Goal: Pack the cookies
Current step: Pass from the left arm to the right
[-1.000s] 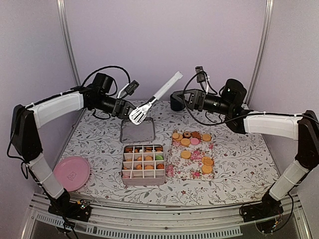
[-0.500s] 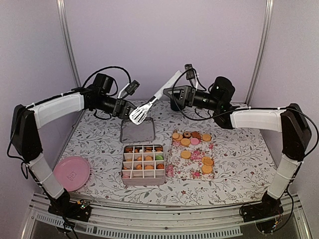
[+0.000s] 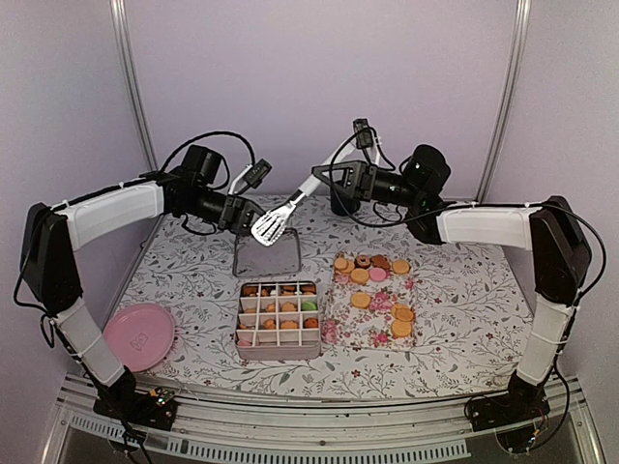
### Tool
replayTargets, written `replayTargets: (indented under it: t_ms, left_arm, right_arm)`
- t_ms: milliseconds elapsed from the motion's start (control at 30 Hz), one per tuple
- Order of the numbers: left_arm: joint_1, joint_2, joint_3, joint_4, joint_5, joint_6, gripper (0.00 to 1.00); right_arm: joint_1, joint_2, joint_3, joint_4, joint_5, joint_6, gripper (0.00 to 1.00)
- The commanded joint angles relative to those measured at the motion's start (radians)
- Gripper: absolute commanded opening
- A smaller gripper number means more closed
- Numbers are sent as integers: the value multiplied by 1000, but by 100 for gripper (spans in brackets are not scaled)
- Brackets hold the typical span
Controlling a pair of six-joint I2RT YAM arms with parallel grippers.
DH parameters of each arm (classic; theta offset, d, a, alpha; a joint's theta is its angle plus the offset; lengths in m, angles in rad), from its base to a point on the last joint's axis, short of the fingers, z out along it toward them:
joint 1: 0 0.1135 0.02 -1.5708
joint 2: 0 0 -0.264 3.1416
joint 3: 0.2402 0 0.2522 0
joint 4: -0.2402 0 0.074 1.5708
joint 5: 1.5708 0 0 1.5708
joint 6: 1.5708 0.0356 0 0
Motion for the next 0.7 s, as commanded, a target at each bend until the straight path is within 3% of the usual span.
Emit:
replayTargets:
  t_ms: [0, 167, 333, 667]
  left_arm:
    - [-4, -35, -7, -13, -2, 68, 0]
    - [-4, -40, -3, -38, -8, 103, 0]
    - [-4, -43, 0, -50, -12, 115, 0]
    - [-4, -61, -2, -71, -36, 142, 0]
  right_arm:
    - [-14, -1, 42, 47, -138, 68, 43]
    - [-21, 28, 90, 42, -246, 105, 57]
    - [-21, 48, 103, 10, -254, 118, 58]
    - [-22, 71, 145, -39, -281, 139, 39]
